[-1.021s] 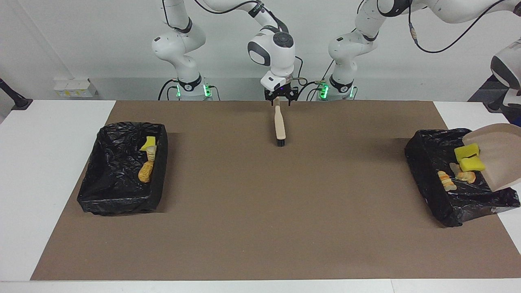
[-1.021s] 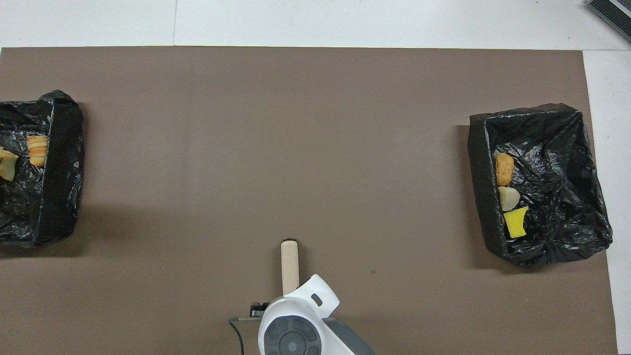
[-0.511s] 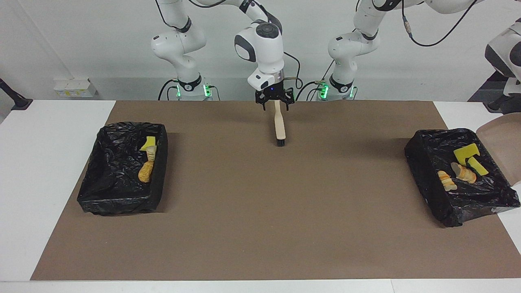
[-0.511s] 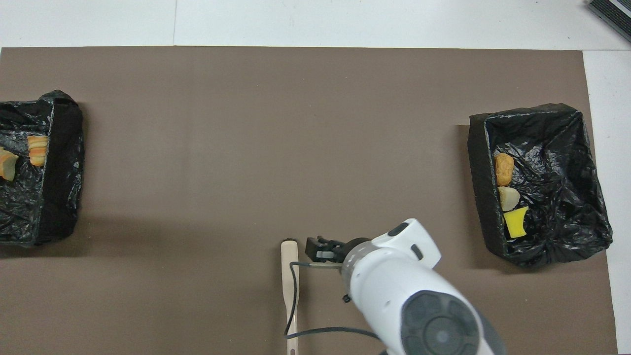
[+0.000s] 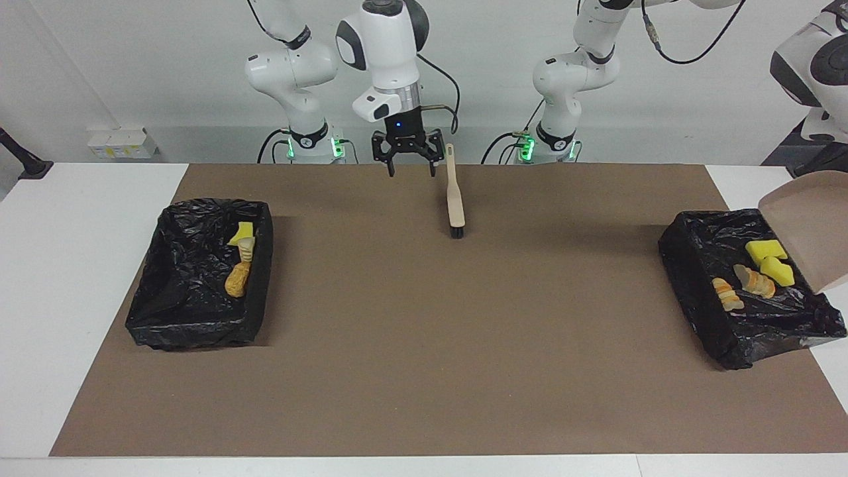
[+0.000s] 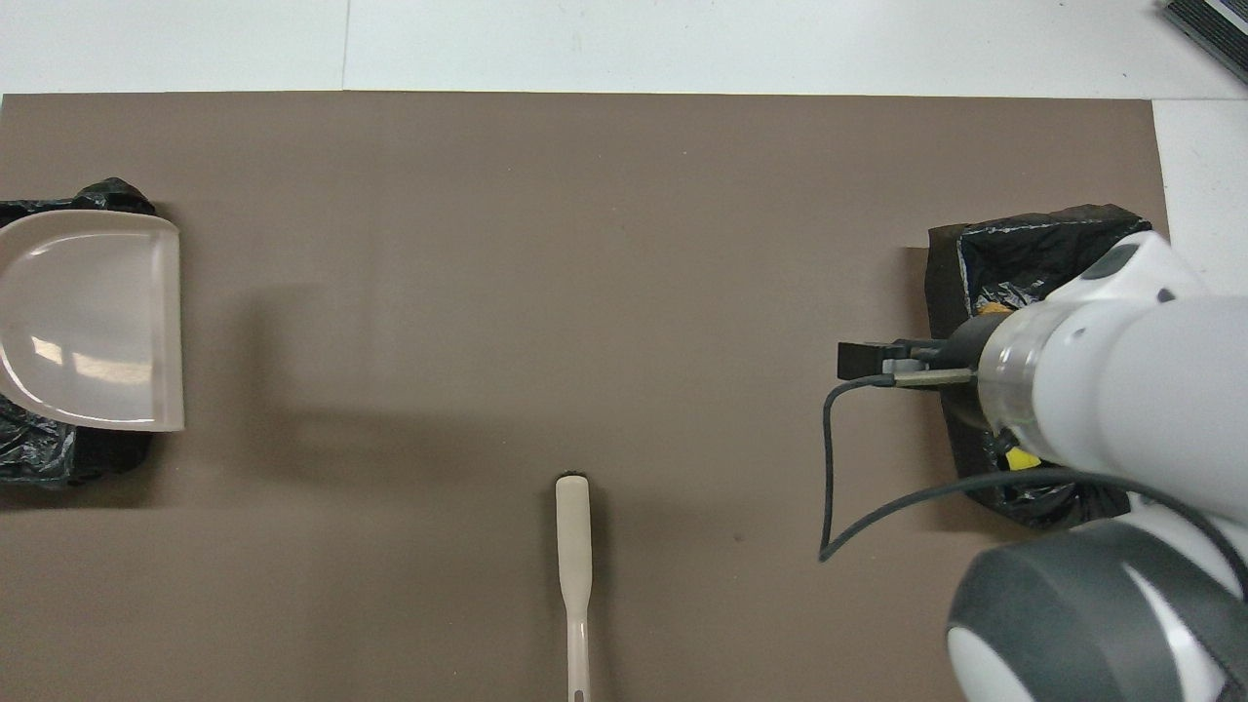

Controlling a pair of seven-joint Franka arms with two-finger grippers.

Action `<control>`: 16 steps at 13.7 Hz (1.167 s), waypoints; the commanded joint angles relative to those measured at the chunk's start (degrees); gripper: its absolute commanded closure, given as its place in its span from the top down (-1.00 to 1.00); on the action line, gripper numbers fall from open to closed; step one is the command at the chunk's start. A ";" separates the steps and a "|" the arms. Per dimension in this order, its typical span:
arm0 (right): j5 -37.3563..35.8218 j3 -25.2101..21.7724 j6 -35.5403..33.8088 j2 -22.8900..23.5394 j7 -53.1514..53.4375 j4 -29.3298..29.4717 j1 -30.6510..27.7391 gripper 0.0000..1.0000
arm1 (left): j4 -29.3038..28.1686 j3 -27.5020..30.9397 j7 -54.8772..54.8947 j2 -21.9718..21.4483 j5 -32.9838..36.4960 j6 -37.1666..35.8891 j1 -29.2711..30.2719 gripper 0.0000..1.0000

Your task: Sweep and dump trash in bin

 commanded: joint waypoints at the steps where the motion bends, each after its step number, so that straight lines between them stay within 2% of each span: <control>1: -4.83 0.98 -7.12 6.88 -1.51 11.51 -0.63 1.00 | -2.68 0.71 -12.26 -0.22 -6.96 -2.02 -5.26 -1.00; 4: -5.02 0.28 -10.57 8.83 -5.02 15.13 -2.64 1.00 | -5.06 0.71 -27.38 -0.39 -13.99 -2.03 -9.84 -1.00; 7: -4.75 0.01 -10.74 8.74 -5.11 15.40 -2.74 1.00 | -7.26 0.62 -45.92 -0.22 -19.89 -1.15 -15.54 -1.00; 9: -4.93 -0.16 -13.54 8.83 -5.11 16.01 -3.09 1.00 | -7.61 0.71 -57.88 0.92 -26.12 0.77 -18.53 -1.00; 14: -4.49 -1.39 -18.21 10.14 -5.29 17.42 -4.15 1.00 | -9.11 0.62 -88.82 5.92 -33.08 13.50 -28.90 -1.00; 16: -4.41 -5.85 -20.84 11.11 -5.38 20.48 -0.39 1.00 | -9.37 0.62 -99.19 7.95 -34.23 19.13 -32.86 -1.00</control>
